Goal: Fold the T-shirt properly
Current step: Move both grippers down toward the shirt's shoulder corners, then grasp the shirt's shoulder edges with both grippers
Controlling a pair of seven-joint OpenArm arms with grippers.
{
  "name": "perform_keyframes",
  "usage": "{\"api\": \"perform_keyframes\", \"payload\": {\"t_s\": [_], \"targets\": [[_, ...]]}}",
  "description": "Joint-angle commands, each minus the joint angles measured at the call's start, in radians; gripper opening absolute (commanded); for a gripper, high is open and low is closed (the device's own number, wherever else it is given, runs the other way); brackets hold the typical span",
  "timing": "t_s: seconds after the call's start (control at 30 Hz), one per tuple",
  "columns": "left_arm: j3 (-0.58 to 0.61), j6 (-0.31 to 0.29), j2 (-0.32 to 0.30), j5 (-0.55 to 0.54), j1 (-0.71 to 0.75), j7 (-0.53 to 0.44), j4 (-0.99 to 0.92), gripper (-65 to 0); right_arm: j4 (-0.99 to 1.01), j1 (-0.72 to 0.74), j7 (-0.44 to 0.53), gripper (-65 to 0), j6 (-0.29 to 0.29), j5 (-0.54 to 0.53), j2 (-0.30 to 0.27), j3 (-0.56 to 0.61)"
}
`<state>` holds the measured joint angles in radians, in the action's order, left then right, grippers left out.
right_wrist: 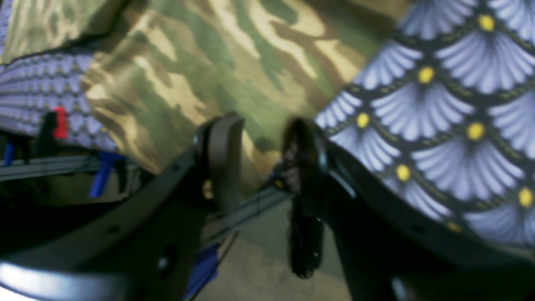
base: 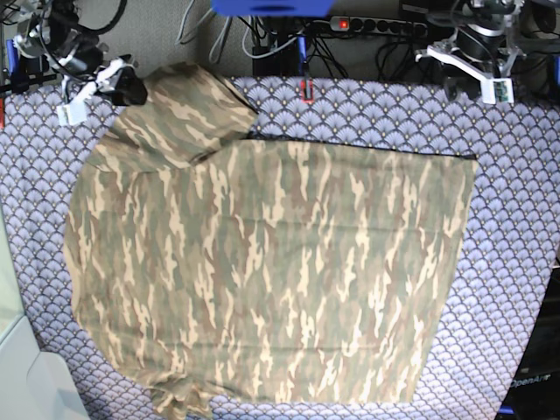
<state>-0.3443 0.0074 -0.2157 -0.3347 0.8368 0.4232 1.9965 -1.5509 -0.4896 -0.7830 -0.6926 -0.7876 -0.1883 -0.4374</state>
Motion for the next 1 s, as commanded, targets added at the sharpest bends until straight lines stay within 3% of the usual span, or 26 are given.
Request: {"api": "perform_keyframes", "payload": {"t_s": [0.0,0.43,0.53,0.77,0.97], "targets": [[-0.005,0.004,-0.006,-0.001,0.012,-0.019,0.016,-43.3,0.010,-0.004,-0.040,-41.2,-0.006,0.032,-0.003,0.013],[-0.006,0.004,-0.008,0.001,-0.030,-0.019,0.014,-43.0,0.028,0.052,-0.049,-41.9,-0.006,0.032,-0.003,0.096],[-0.051,0.004,-0.006,0.001,-0.063,-0.005,0.013,-42.9,0.027,0.055,-0.049,-42.7,-0.006,0.032,-0.003,0.096],[-0.172,-0.004,-0.004,0.001,-0.245,0.251,0.005,-42.9,0.028,0.067,-0.049,-59.4,-0.006,0.032,-0.003,0.094],[-0.198,-0.004,-0.004,-0.001,-0.351,0.297,-0.010,-42.8,0.086,0.073,-0.049,-64.4,-0.006,0.032,-0.003,0.091]]}}
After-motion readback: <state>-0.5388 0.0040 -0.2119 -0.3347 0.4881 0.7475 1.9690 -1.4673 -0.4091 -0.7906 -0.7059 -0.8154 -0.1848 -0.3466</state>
